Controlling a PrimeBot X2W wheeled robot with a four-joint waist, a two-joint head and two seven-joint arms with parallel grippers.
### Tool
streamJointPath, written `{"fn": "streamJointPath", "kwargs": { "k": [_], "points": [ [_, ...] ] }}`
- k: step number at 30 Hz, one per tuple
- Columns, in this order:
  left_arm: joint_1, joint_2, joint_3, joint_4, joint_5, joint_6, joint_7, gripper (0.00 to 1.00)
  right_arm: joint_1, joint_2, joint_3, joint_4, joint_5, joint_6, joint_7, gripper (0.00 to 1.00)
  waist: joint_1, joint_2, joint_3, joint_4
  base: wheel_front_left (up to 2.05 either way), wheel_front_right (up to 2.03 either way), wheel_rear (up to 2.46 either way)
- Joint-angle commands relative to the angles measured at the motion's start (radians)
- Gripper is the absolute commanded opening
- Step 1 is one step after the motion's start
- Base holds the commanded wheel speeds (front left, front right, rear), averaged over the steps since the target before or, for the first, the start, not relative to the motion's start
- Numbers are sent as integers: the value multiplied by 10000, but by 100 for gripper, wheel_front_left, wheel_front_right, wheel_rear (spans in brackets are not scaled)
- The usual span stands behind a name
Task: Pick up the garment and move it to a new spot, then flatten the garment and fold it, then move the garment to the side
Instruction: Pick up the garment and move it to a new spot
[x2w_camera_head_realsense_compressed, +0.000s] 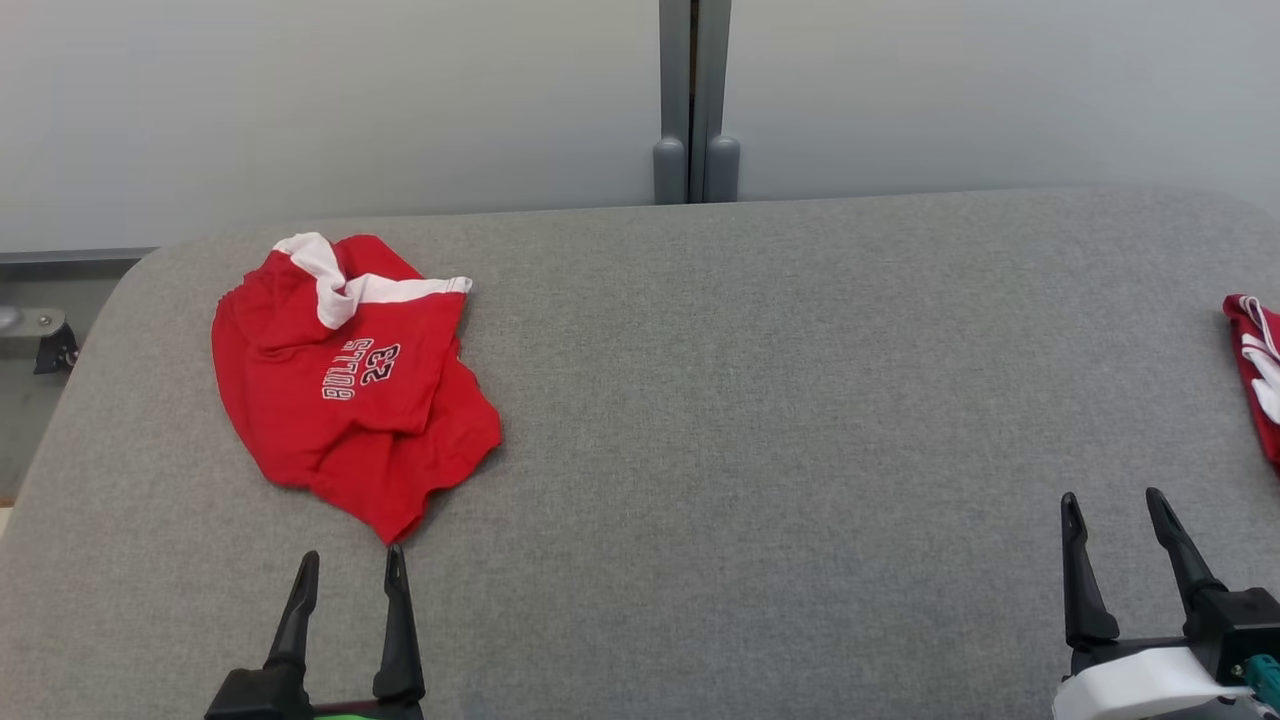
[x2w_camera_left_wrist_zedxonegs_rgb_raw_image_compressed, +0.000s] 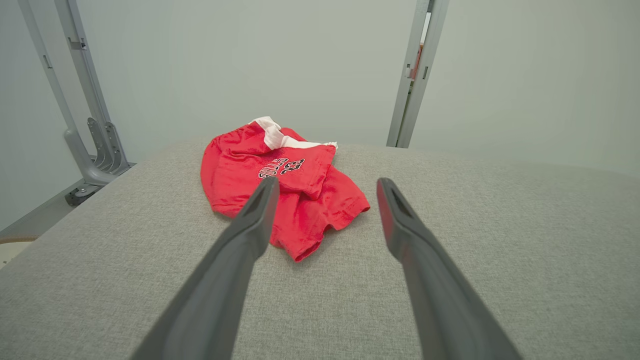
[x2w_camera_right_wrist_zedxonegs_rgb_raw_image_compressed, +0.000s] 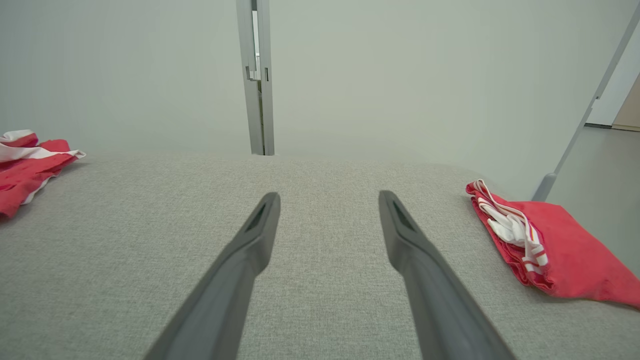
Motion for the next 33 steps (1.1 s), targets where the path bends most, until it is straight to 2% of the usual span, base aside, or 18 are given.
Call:
{"fn": "streamJointPath", "kwargs": {
  "k": [1,7,17,21,27,33],
  "points": [
    [37,36,-19,-34,15,23,-3,100,-89,-3,-37,17,30,-18,-32,100,0,0,15,32,0,0,0],
    [-128,37,-99,-72,13,68,-3,100,22,4,-37,-12,81,-18,-32,100,0,0,52,575,0,0,0],
    [144,36,-3,-183,-77,165,-3,100,-177,10,286,41,177,-18,-32,100,0,0,101,2446,0,0,0],
    [322,36,127,-266,-145,269,-3,100,-291,8,539,109,184,-18,-30,100,0,0,130,2916,0,0,0],
    [386,34,150,-399,-218,346,-3,100,-347,6,684,185,200,-18,-30,100,0,0,245,3118,0,0,0],
    [-171,33,-2,-388,-208,203,-3,100,-448,2,767,174,161,-18,-30,100,0,0,639,2636,0,0,0]
  ]
}}
